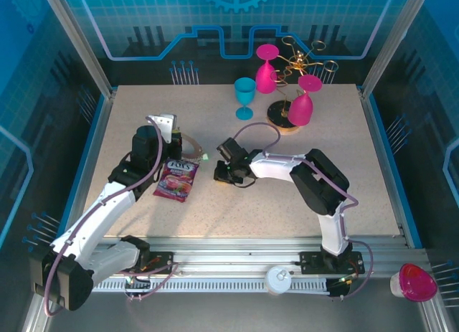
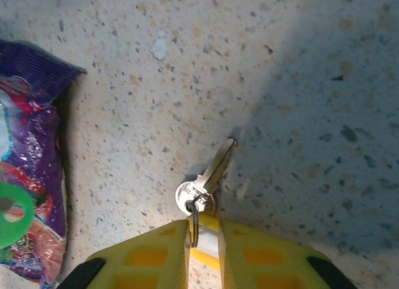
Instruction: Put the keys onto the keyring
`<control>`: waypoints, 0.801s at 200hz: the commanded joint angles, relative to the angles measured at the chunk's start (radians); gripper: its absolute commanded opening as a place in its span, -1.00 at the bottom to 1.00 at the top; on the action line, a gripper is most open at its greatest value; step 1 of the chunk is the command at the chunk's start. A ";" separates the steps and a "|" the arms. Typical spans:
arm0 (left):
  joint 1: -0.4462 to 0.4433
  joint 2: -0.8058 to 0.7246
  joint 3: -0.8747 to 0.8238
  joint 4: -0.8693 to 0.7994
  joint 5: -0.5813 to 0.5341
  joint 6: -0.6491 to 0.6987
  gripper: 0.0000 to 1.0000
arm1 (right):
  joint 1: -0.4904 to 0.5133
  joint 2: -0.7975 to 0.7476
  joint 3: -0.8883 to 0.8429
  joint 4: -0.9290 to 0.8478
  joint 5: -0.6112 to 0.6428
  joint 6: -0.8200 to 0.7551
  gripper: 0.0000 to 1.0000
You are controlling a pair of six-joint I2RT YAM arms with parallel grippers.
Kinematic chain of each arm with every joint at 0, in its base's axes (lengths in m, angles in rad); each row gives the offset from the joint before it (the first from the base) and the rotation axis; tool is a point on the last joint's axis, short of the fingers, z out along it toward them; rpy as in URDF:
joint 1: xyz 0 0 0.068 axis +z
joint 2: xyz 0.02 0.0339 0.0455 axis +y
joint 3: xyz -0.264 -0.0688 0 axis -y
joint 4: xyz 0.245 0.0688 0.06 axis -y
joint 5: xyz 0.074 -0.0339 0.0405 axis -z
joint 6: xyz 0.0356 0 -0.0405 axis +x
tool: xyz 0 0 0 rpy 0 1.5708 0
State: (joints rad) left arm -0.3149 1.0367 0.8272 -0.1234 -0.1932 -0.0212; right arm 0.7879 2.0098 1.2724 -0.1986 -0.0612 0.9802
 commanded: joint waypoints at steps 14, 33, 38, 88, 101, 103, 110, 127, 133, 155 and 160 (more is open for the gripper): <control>0.011 -0.017 -0.008 0.056 0.024 0.001 -1.00 | -0.006 0.041 0.045 -0.043 -0.005 0.009 -0.59; 0.011 -0.019 -0.008 0.056 0.025 0.001 -1.00 | -0.005 0.052 0.057 -0.056 -0.006 0.009 -0.60; 0.011 -0.020 -0.009 0.056 0.025 0.003 -1.00 | -0.004 0.054 0.060 -0.058 -0.006 0.008 -0.60; 0.011 -0.016 -0.011 0.056 0.028 0.006 -1.00 | 0.002 0.079 0.113 -0.142 0.025 0.001 -0.88; 0.012 -0.017 -0.012 0.054 0.026 0.009 -1.00 | 0.002 0.080 0.120 -0.197 0.049 -0.008 -0.91; 0.013 -0.017 -0.011 0.054 0.026 0.010 -1.00 | 0.002 0.079 0.120 -0.205 0.052 -0.010 -0.91; 0.013 -0.017 -0.013 0.054 0.026 0.010 -1.00 | 0.001 0.072 0.117 -0.236 0.065 -0.021 -0.93; 0.013 -0.017 -0.012 0.054 0.028 0.011 -1.00 | 0.001 0.033 0.087 -0.293 0.099 -0.060 -0.99; 0.013 -0.017 -0.012 0.053 0.029 0.010 -1.00 | 0.000 0.014 0.070 -0.310 0.108 -0.072 -1.00; 0.013 -0.017 -0.012 0.054 0.035 0.009 -1.00 | -0.011 -0.073 -0.007 -0.369 0.126 -0.119 -1.00; 0.013 -0.017 -0.011 0.054 0.038 0.009 -1.00 | -0.014 -0.094 -0.025 -0.379 0.128 -0.130 -1.00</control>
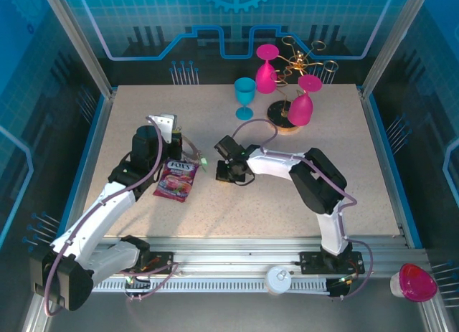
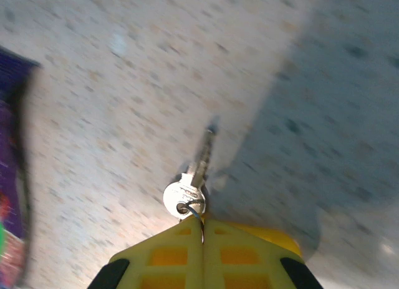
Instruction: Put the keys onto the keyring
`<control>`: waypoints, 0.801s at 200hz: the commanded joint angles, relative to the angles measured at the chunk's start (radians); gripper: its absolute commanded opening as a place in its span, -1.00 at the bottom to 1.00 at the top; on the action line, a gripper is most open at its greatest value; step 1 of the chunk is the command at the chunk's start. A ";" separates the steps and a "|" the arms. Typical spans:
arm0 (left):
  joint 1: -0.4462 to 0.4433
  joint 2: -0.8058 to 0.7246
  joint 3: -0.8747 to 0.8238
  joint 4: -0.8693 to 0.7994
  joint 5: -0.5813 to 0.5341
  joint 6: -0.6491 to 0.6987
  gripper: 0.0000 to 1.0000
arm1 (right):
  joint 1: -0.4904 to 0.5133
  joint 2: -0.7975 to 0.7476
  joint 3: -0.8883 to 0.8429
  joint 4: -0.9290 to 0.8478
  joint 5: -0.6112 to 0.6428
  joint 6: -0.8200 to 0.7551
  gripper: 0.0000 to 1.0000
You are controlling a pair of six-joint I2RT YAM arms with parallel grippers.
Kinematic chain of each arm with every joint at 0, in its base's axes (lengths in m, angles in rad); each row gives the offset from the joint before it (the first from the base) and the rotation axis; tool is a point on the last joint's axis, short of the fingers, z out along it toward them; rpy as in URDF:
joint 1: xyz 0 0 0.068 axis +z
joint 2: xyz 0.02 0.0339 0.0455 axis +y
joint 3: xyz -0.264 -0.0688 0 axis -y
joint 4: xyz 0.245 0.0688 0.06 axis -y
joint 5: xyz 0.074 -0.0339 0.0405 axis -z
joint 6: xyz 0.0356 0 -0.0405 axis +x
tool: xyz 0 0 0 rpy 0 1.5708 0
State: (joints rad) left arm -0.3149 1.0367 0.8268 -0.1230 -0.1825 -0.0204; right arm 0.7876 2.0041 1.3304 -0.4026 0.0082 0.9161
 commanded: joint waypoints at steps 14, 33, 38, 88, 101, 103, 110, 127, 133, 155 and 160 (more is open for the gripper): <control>0.013 -0.017 -0.012 0.056 0.034 0.008 -1.00 | -0.027 -0.139 -0.118 -0.207 0.061 -0.093 -1.00; 0.013 -0.015 -0.011 0.059 0.054 0.008 -1.00 | -0.040 -0.181 -0.138 -0.231 0.053 -0.131 -1.00; 0.013 -0.014 -0.010 0.060 0.060 0.008 -1.00 | -0.040 -0.182 -0.136 -0.237 0.050 -0.139 -1.00; 0.013 -0.007 -0.010 0.057 0.086 0.009 -1.00 | -0.042 -0.136 -0.112 -0.232 0.029 -0.161 -0.89; 0.013 -0.005 -0.010 0.058 0.087 0.009 -1.00 | -0.041 -0.125 -0.109 -0.221 0.022 -0.159 -0.86; 0.013 -0.004 -0.011 0.058 0.087 0.010 -1.00 | -0.041 -0.123 -0.109 -0.221 0.021 -0.159 -0.85; 0.013 -0.004 -0.010 0.058 0.088 0.011 -1.00 | -0.041 -0.118 -0.108 -0.215 0.017 -0.157 -0.83; 0.013 0.000 -0.010 0.058 0.090 0.013 -1.00 | -0.042 -0.108 -0.106 -0.205 0.010 -0.154 -0.80; 0.012 0.000 -0.010 0.058 0.092 0.014 -1.00 | -0.042 -0.105 -0.106 -0.203 0.007 -0.153 -0.79; 0.013 0.003 -0.011 0.058 0.093 0.016 -1.00 | -0.040 -0.096 -0.103 -0.199 0.001 -0.152 -0.74; 0.013 0.003 -0.010 0.058 0.094 0.016 -1.00 | -0.041 -0.094 -0.103 -0.197 -0.001 -0.152 -0.73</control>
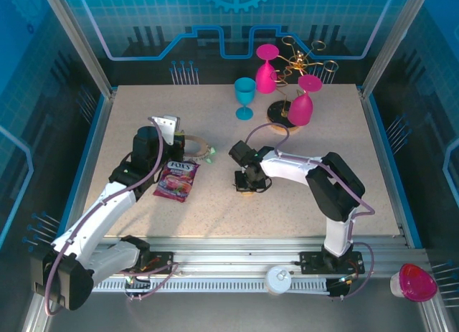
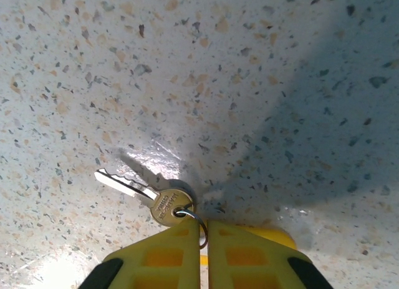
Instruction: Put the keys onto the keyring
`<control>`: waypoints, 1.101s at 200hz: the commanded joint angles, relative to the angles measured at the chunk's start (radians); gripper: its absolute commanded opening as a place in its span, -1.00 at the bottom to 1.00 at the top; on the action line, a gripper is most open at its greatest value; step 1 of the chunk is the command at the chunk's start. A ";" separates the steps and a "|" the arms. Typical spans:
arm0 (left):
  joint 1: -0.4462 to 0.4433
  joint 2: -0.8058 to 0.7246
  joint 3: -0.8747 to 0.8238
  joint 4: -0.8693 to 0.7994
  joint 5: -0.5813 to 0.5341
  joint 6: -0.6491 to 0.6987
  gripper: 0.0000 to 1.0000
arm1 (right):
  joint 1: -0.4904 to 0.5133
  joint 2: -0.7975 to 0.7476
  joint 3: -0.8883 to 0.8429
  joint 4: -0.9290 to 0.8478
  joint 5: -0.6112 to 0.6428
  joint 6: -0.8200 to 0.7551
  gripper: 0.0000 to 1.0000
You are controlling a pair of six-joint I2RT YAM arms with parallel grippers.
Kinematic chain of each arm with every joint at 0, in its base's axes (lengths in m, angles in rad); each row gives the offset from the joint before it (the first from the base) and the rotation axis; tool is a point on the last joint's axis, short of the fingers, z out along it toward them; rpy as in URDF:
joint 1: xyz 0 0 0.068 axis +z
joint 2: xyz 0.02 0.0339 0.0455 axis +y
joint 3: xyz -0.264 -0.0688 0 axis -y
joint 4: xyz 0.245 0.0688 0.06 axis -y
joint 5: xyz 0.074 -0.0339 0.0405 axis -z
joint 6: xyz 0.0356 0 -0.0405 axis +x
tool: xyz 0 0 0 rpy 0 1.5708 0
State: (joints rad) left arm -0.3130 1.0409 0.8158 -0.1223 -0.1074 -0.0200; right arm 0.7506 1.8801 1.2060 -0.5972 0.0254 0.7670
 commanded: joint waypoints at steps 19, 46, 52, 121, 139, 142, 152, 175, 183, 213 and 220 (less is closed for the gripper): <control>0.011 -0.002 0.000 0.057 0.021 0.017 -1.00 | -0.004 0.032 0.023 0.004 -0.025 0.000 -0.69; 0.011 -0.002 0.000 0.056 0.021 0.019 -1.00 | -0.004 0.031 0.030 0.008 -0.030 0.004 -0.66; 0.011 -0.002 -0.001 0.056 0.021 0.020 -1.00 | -0.004 0.029 0.032 0.008 -0.032 0.004 -0.64; 0.011 -0.005 -0.001 0.055 0.024 0.022 -1.00 | -0.004 0.034 0.041 0.008 -0.029 0.013 -0.82; 0.011 -0.004 -0.001 0.054 0.025 0.023 -1.00 | -0.003 0.030 0.042 0.009 -0.026 0.014 -0.90; 0.011 -0.004 -0.001 0.055 0.024 0.023 -1.00 | -0.002 0.028 0.043 0.008 -0.026 0.013 -0.91; 0.012 -0.006 -0.001 0.055 0.024 0.024 -1.00 | -0.002 0.024 0.041 0.009 -0.024 0.012 -0.96; 0.011 -0.004 -0.003 0.055 0.023 0.026 -1.00 | -0.001 0.016 0.042 0.001 -0.017 0.002 -1.00; 0.010 -0.004 -0.003 0.056 0.026 0.028 -1.00 | 0.000 0.018 0.046 -0.004 -0.010 -0.005 -1.00; 0.011 -0.004 -0.001 0.055 0.026 0.031 -1.00 | 0.007 0.044 0.065 -0.007 -0.013 -0.012 -0.93; 0.011 -0.004 -0.002 0.055 0.026 0.031 -1.00 | 0.009 0.049 0.071 -0.007 -0.013 -0.012 -0.90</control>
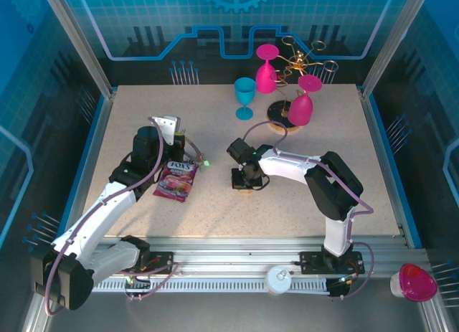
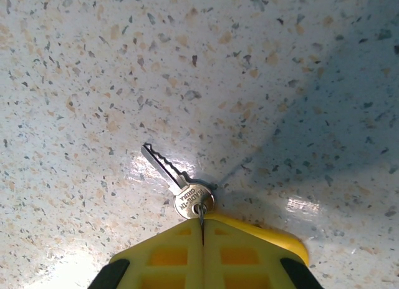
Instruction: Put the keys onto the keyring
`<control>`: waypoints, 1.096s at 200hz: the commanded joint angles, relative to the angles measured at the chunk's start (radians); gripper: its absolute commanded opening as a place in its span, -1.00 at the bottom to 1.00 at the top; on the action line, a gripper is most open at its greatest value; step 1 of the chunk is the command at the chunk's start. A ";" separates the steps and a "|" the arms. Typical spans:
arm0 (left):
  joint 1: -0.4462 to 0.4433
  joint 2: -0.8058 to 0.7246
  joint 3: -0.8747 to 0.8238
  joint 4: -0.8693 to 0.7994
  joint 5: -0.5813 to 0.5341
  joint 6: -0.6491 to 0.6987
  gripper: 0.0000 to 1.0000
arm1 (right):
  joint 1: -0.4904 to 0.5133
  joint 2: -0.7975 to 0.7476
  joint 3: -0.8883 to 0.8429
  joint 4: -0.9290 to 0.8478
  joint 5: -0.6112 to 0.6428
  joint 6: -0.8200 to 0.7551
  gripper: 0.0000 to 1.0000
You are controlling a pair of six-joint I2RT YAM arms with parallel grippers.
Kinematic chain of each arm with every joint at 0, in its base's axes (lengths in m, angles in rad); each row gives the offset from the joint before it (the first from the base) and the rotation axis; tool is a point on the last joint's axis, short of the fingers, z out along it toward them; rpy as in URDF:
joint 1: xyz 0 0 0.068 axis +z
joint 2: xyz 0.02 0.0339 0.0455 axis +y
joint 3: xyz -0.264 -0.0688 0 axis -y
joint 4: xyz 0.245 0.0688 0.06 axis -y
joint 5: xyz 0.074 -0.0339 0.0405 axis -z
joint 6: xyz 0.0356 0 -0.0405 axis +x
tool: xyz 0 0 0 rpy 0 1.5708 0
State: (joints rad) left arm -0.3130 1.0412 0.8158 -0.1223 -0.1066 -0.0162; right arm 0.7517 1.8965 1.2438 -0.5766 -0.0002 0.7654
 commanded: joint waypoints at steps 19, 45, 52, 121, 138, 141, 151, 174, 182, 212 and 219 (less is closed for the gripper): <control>0.011 -0.004 -0.003 0.055 0.024 0.028 -1.00 | 0.012 0.046 0.044 -0.026 0.009 -0.012 -0.83; 0.011 -0.004 -0.004 0.053 0.025 0.030 -1.00 | 0.013 0.059 0.051 -0.028 0.009 -0.012 -0.76; 0.011 -0.004 -0.004 0.052 0.025 0.030 -1.00 | 0.013 0.061 0.051 -0.029 0.011 -0.011 -0.74; 0.011 -0.007 -0.004 0.052 0.025 0.032 -1.00 | 0.014 0.055 0.055 -0.033 0.021 -0.008 -0.82; 0.011 -0.008 -0.003 0.052 0.026 0.032 -1.00 | 0.014 0.044 0.055 -0.038 0.030 -0.009 -0.82; 0.011 -0.007 -0.003 0.053 0.026 0.032 -1.00 | 0.014 0.042 0.055 -0.040 0.032 -0.009 -0.82; 0.011 -0.007 -0.004 0.053 0.027 0.032 -1.00 | 0.014 0.038 0.055 -0.043 0.036 -0.011 -0.82; 0.011 -0.009 -0.004 0.053 0.026 0.032 -1.00 | 0.014 0.031 0.055 -0.049 0.044 -0.013 -0.76; 0.011 -0.009 -0.004 0.053 0.027 0.032 -1.00 | 0.014 0.031 0.055 -0.051 0.045 -0.014 -0.73; 0.011 -0.008 -0.003 0.053 0.028 0.032 -1.00 | 0.015 0.029 0.057 -0.050 0.046 -0.013 -0.71; 0.011 -0.008 -0.003 0.052 0.027 0.032 -1.00 | 0.015 0.028 0.057 -0.049 0.047 -0.013 -0.71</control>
State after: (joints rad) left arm -0.3130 1.0412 0.8150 -0.1223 -0.0986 0.0017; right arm 0.7544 1.9400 1.2831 -0.5941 0.0269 0.7574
